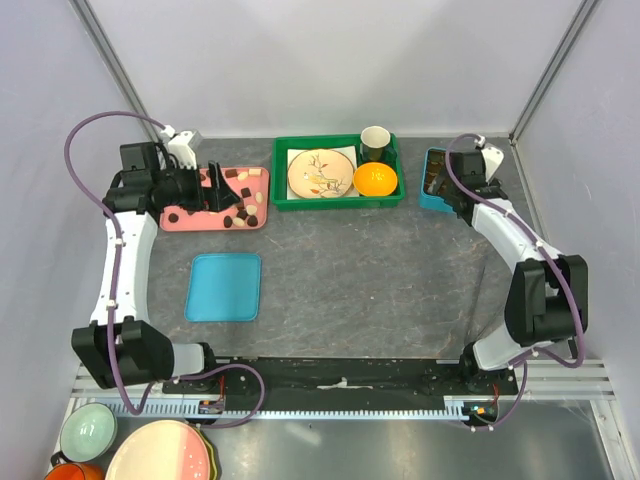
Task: Pack the chocolate
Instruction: Move the packing box to the center of the board.
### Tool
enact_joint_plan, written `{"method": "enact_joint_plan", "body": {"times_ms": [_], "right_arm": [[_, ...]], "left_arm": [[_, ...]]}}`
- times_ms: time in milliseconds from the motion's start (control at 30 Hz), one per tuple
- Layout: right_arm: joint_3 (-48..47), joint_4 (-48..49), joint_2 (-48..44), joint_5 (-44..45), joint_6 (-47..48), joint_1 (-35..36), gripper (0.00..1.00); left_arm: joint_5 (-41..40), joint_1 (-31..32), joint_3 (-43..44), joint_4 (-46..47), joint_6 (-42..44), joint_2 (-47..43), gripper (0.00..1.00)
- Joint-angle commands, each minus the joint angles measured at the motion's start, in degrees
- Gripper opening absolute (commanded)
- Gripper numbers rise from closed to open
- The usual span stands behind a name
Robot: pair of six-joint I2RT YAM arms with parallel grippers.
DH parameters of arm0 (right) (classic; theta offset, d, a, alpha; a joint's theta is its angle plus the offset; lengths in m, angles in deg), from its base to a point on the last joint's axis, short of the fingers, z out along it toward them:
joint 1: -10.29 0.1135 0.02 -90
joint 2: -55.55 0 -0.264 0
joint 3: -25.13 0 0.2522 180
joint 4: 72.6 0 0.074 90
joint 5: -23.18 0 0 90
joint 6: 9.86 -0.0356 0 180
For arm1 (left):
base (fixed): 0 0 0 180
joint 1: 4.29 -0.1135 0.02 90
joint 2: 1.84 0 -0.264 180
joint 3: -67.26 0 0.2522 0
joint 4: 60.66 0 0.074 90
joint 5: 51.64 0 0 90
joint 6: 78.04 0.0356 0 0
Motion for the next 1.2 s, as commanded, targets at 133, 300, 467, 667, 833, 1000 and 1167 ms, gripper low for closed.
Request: {"method": "enact_joint_plan", "body": {"times_ms": [133,300,467,667,833,1000,1167], "right_arm": [[-10.0,-0.8,7.7,7.0,2.2,0.9,0.98],[-15.7,-1.6,13.2,6.0,3.6,1.3,0.93],[-17.3,0.1,16.3,2.4,8.2,2.4,0.85],[-19.2,0.3,20.6,1.2,9.4,3.3,0.80],[-22.5,0.5,24.8,-1.2,9.3,3.4,0.77],[-23.7,0.1,27.7,-0.9,9.9,3.3,0.68],[-21.1,0.3,27.2,-2.8,9.2,3.4,0.55]], "left_arm": [[6.3,-5.0,3.4,-0.9,-1.9,1.9,0.99],[7.1,-6.7,3.4,-2.0,-1.1,1.8,0.99],[7.1,-7.3,2.1,-2.1,-0.1,1.3,0.99],[7.1,-7.5,1.3,-2.1,0.0,1.2,0.99],[6.5,-7.5,0.6,-2.1,0.8,0.5,0.99],[5.6,-7.6,-0.5,-2.1,1.7,-0.6,0.99],[5.3,-7.5,-1.6,-2.0,2.3,-0.6,0.99]]}}
